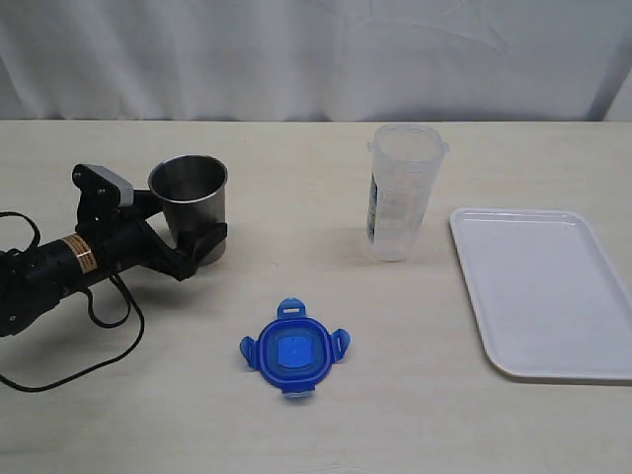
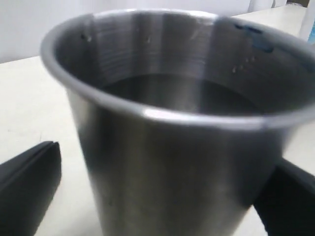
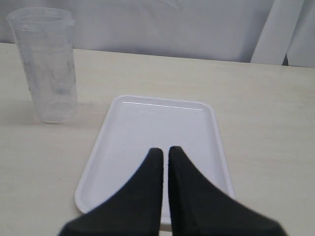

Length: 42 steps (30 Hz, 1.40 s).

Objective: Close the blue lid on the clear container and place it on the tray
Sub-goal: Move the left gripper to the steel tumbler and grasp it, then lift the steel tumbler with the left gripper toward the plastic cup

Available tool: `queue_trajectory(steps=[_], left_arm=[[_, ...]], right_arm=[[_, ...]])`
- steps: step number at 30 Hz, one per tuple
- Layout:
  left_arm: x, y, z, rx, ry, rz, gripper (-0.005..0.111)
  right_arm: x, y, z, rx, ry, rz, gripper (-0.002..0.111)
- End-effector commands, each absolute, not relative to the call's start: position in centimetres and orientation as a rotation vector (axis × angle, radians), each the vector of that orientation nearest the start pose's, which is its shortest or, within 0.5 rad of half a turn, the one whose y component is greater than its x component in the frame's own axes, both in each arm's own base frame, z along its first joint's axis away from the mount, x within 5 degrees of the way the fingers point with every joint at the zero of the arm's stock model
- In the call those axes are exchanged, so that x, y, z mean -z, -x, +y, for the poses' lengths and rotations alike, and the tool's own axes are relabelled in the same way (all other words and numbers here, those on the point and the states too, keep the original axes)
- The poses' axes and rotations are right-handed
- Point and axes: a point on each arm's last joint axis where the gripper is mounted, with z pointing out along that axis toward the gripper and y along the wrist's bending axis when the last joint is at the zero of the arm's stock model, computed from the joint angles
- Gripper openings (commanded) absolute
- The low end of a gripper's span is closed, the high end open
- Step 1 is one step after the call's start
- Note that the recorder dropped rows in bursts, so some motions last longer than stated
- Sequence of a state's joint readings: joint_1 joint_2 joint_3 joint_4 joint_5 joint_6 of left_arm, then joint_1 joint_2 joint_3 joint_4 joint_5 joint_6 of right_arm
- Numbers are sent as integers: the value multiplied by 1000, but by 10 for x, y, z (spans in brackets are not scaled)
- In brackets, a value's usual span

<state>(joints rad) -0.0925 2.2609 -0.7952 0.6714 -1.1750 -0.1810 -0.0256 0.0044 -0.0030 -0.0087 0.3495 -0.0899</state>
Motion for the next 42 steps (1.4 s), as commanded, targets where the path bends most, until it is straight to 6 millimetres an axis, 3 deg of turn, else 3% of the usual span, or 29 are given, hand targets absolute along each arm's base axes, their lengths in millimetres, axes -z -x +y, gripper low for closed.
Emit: queue_trajectory(steps=[1, 11, 36, 40, 42], left_arm=[[-55, -351, -86, 558, -599, 1717, 105], [-47, -359, -88, 575, -619, 1705, 105], [-51, -360, -94, 587, -602, 1674, 105], [-51, -359, -97, 582, -619, 1667, 90], [-51, -359, -98, 584, -621, 1667, 75]], right_arm=[[-182, -53, -2, 100, 62, 1829, 4], [-182, -53, -2, 100, 62, 1829, 4], [-182, -53, -2, 100, 62, 1829, 4], [-182, -53, -2, 100, 62, 1829, 4], [-182, -53, -2, 100, 62, 1829, 4]])
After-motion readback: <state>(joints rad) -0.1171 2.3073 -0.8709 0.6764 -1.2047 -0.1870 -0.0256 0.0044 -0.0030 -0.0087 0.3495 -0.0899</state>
